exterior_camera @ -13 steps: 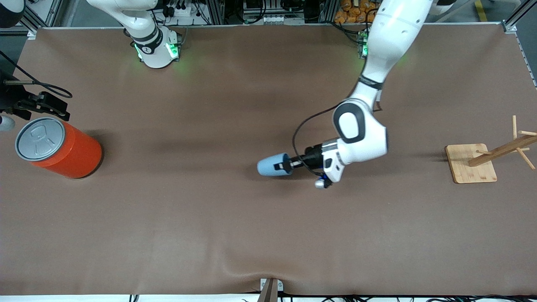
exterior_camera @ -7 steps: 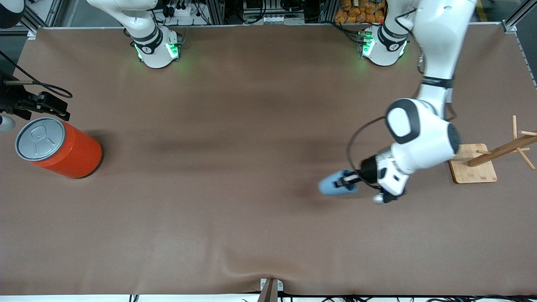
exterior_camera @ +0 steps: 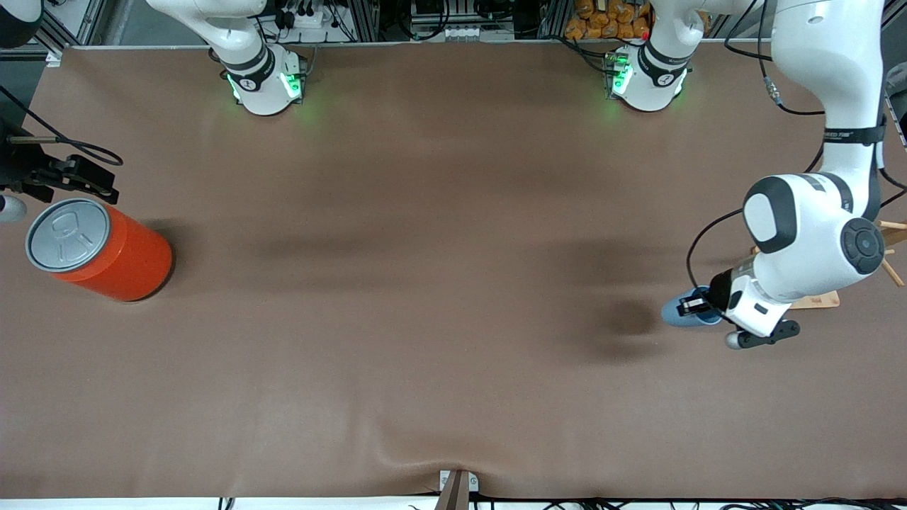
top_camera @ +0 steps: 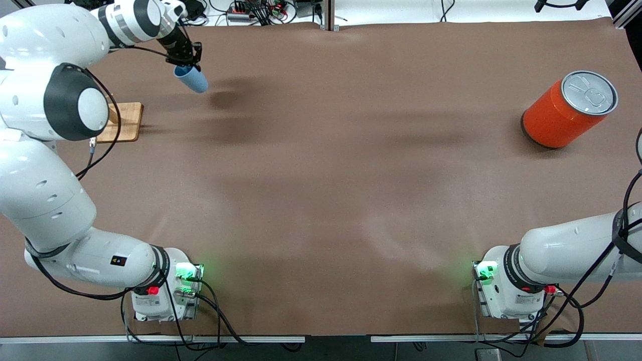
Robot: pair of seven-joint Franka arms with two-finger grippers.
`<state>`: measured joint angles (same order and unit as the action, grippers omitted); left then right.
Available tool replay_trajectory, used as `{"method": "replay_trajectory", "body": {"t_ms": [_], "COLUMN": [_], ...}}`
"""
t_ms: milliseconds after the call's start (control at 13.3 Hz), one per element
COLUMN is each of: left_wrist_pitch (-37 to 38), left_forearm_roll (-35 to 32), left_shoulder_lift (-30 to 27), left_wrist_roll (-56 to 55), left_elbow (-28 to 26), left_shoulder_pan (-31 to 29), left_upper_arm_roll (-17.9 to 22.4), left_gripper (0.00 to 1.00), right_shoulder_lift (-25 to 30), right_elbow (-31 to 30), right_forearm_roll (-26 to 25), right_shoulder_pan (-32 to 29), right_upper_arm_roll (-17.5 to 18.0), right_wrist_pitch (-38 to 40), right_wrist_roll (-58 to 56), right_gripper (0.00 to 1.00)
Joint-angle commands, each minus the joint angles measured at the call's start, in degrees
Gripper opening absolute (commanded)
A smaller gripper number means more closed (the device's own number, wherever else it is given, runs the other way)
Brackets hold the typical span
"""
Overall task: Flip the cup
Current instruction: 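Carry the cup toward the wooden stand with the left gripper, tilting it upright, then set the cup upright on the table and open the left gripper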
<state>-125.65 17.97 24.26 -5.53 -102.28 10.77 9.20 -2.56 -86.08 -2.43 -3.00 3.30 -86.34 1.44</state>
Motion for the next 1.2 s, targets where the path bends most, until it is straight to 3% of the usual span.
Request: {"method": "replay_trajectory", "body": {"t_ms": [0,376,452,602,677,753,828,1129], "left_wrist_pitch": [-1.3,-3.8,-3.8,-3.8,-3.8,-3.6,-3.4,2.2], "left_forearm_roll": [-1.8,-1.9,-1.9,-1.9,-1.9,-1.9,-1.9,-2.8], "left_shoulder_lift": [-1.9,-0.3,0.2,1.0,1.1,0.9,0.4,-4.5], "left_wrist_roll": [-0.1,-0.8,-1.1,-1.6,-1.6,-1.7,-1.7,-1.1], "left_elbow": [-3.7,-4.4,-4.2,-4.1,-4.1,-4.1,-3.7,-0.1], "left_shoulder_pan": [-0.2,0.0,0.3,0.7,0.7,0.6,0.1,0.0], "left_upper_arm_roll": [-0.6,-0.5,-0.5,-0.5,-0.5,-0.6,-0.7,-0.5], "left_gripper": [0.00,0.00,0.10,0.19,0.35,0.82,1.00,1.00], "right_shoulder_lift": [-0.2,-0.2,-0.2,-0.2,-0.2,-0.2,-0.2,-0.2], "right_elbow": [0.6,0.6,0.6,0.7,0.6,0.6,0.6,0.7], "right_forearm_roll": [-0.6,-0.6,-0.6,-0.6,-0.5,-0.6,-0.5,-0.5], "right_shoulder_pan": [-0.1,0.0,0.0,0.1,0.1,0.0,0.0,0.0], "right_upper_arm_roll": [0.2,0.2,0.2,0.2,0.2,0.2,0.2,0.2], "right_wrist_pitch": [0.6,1.6,1.6,1.6,1.6,1.7,1.7,1.7], "right_wrist_roll": [-0.3,-0.2,-0.2,-0.1,-0.1,-0.1,-0.1,-0.1], "right_gripper": [1.00,1.00,1.00,1.00,1.00,1.00,1.00,1.00]}}
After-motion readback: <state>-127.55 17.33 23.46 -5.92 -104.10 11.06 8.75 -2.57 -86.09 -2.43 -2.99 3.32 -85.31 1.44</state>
